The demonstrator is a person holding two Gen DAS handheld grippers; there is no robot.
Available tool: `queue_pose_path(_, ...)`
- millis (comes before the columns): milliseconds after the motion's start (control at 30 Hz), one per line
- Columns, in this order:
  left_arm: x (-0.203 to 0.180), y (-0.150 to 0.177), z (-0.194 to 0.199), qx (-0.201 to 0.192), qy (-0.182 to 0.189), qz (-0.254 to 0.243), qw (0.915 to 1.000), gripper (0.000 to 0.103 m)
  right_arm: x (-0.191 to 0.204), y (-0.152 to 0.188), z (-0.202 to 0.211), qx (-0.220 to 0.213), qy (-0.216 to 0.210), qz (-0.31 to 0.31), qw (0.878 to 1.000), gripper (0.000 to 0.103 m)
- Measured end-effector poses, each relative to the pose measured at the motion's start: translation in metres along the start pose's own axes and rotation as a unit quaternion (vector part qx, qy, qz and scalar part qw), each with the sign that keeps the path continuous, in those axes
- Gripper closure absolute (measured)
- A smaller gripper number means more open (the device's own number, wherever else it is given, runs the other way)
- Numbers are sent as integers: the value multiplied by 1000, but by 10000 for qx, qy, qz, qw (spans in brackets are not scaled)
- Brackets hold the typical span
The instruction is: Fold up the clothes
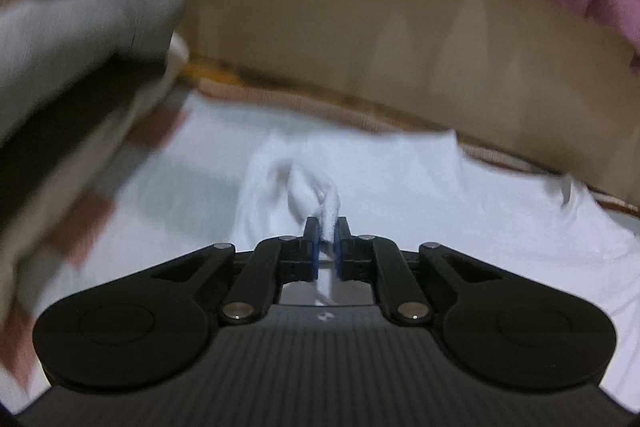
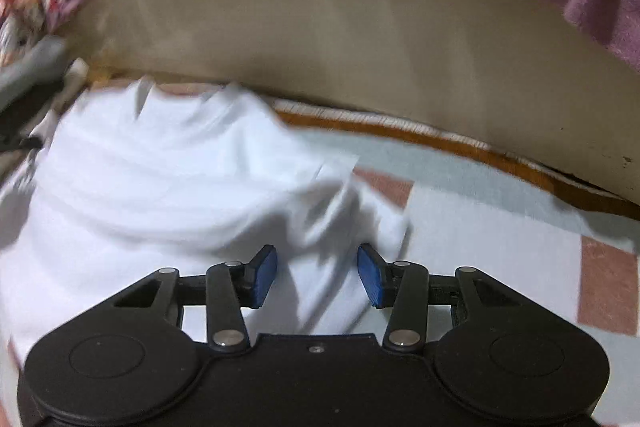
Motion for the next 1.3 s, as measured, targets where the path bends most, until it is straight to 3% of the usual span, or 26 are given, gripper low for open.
queue_pose_path(33,-2,-12,-1,-117,53,-25,9999,97,-5,-2,-1,-146,-1,-148,9998,54)
queue_pose_path(100,-4,-39,-8,-273,103,84,9995,97,-16,-5,-4,-438,-4,-443,9981,65)
queue_pose_path(133,-5,-51,-13,-328,117,142,9993,97,-19,-5,-4,-507,-42,-556,9972,78)
queue_pose_path(167,-6,-62,-20,-365,106,161,9991,97,-22,-5,-3,-575,-81,-668,9961,84)
queue_pose_path(267,-9,-82,-50,-327,-36,50,9994,97,-38,-6,-4,-788,-425,-1283,9877,87)
queue_pose_path(400,-10,-74,-88,-76,-307,-285,9991,97,-50,-2,-10,-833,-616,-1725,9796,93)
queue_pose_path(633,16,-65,-92,-318,-470,408,9976,94,-58,-14,10,-1373,-818,-1972,9673,95)
queue_pose_path(667,19,-65,-86,-374,-495,448,9971,92,-58,-12,7,-1265,-683,-1921,9708,95)
queue_pose_path(733,24,-66,-74,-486,-545,530,9959,76,-60,-9,-1,-1049,-414,-1819,9768,95)
queue_pose_path(767,26,-66,-68,-517,-559,539,9956,55,-58,-8,-3,-992,-354,-1774,9785,95)
queue_pose_path(800,25,-64,-60,-454,-531,410,9967,47,-56,-7,-6,-935,-294,-1729,9800,95)
queue_pose_path(933,27,-29,-24,21,-605,-349,9976,43,-53,-10,-6,-885,-93,-1634,9825,95)
queue_pose_path(1000,38,-1,-6,393,-840,-517,9943,42,-54,-9,-7,-852,-8,-1682,9821,95)
queue_pose_path(1133,69,52,26,1007,-1319,-431,9852,42,-46,-10,-7,-661,518,-1154,9898,93)
queue_pose_path(1200,86,66,44,1128,-1694,-324,9785,42,-44,-11,-3,-531,1028,-830,9898,89)
queue_pose_path(1267,99,71,63,1077,-1842,-303,9765,42,-51,-9,7,-536,1376,-1013,9838,72)
queue_pose_path(1300,105,73,73,1049,-1898,-266,9758,42,-57,-6,13,-442,1520,-1311,9786,72)
Point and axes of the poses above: each gripper's, at about its wrist camera, not at the fingertips, and z roughly against the way its jaws point, x to its left, y to its underside, the point moved 7 cm from there along -z, roughly the way its jaws point, and after that the axes turned 9 degrees about z, right-handed, at the moved point
